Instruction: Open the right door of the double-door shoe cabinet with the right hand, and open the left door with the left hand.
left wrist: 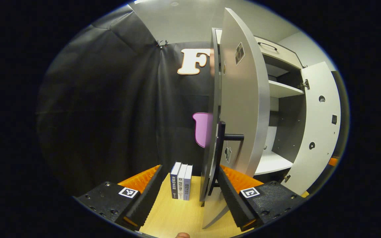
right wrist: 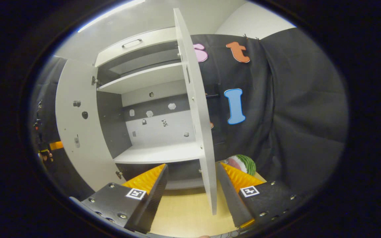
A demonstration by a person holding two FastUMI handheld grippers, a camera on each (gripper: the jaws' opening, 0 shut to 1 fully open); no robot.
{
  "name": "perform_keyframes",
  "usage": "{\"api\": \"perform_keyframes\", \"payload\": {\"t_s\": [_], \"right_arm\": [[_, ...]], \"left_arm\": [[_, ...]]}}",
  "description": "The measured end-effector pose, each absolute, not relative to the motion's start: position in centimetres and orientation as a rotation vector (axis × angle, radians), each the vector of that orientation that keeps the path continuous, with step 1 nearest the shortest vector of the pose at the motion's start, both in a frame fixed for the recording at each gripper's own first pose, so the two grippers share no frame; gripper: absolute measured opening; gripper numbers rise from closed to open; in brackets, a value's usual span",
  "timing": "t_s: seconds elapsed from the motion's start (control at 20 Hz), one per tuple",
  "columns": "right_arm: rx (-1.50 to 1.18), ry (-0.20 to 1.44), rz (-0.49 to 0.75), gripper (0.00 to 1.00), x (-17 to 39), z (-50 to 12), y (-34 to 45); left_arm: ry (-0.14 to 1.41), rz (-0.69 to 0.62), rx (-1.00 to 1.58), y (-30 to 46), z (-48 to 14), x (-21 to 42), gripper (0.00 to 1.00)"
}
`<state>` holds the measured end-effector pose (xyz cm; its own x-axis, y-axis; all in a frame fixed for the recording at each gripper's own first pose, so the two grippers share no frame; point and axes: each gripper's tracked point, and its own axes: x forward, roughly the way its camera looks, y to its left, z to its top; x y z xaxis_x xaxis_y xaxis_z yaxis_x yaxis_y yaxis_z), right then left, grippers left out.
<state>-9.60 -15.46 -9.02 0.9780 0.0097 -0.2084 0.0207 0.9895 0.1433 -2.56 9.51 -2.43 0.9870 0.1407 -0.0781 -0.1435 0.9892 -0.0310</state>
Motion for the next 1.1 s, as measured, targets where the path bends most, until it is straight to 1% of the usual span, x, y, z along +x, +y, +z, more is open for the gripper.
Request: {"api": "perform_keyframes", "payload": {"t_s": [0.15,0.2,0.35,0.5,0.55,0.6,0.65,0.7,0.75,0.8,0.95,1.0,1.05,1.1], "right_arm": [[0.135,0.216,0.023,0.88,-9.5,-9.3,-14.6],[0.129,0.217,0.033,0.83,-9.5,-9.2,-14.4],[0.102,0.222,0.064,0.83,-9.3,-9.3,-13.0],[0.058,0.222,0.093,0.82,-9.1,-8.5,-11.7],[0.04,0.21,0.106,0.88,-9.1,-7.8,-10.9],[0.019,0.2,0.117,0.88,-9.1,-7.2,-10.3],[-0.003,0.192,0.125,0.88,-9.4,-6.7,-9.6],[-0.026,0.185,0.134,0.88,-9.4,-6.0,-8.9],[-0.044,0.177,0.14,0.83,-9.3,-5.1,-8.0],[-0.055,0.169,0.149,0.88,-9.1,-4.2,-7.1],[-0.055,0.135,0.18,0.88,-7.5,-1.3,-4.3],[-0.055,0.12,0.184,0.88,-7.1,-0.4,-3.7],[-0.049,0.1,0.181,0.84,-6.6,0.6,-3.2],[-0.043,0.089,0.179,0.88,-6.2,1.2,-2.8]], "left_arm": [[0.079,0.14,-0.08,9.1,-2.2,-3.7,0.99],[0.081,0.141,-0.081,8.9,-2.2,-4.2,0.99],[0.088,0.163,-0.052,8.7,-2.1,-5.1,0.94],[0.085,0.152,-0.044,7.0,-1.0,-6.6,0.91],[0.078,0.138,-0.043,5.9,-0.3,-6.9,0.95],[0.069,0.116,-0.048,4.3,0.6,-7.5,0.95],[0.057,0.092,-0.052,2.9,1.3,-7.7,0.92],[0.034,0.059,-0.055,1.2,2.3,-7.6,0.91],[0.02,0.02,-0.051,-0.7,3.1,-7.5,0.91],[0.008,-0.018,-0.045,-2.5,3.6,-7.3,0.91],[-0.025,-0.13,-0.05,-8.0,4.8,-5.8,0.92],[-0.032,-0.161,-0.058,-9.4,4.8,-5.1,0.95],[-0.039,-0.177,-0.064,-10.6,4.9,-4.1,0.91],[-0.045,-0.185,-0.063,-11.5,4.8,-3.3,0.96]]}}
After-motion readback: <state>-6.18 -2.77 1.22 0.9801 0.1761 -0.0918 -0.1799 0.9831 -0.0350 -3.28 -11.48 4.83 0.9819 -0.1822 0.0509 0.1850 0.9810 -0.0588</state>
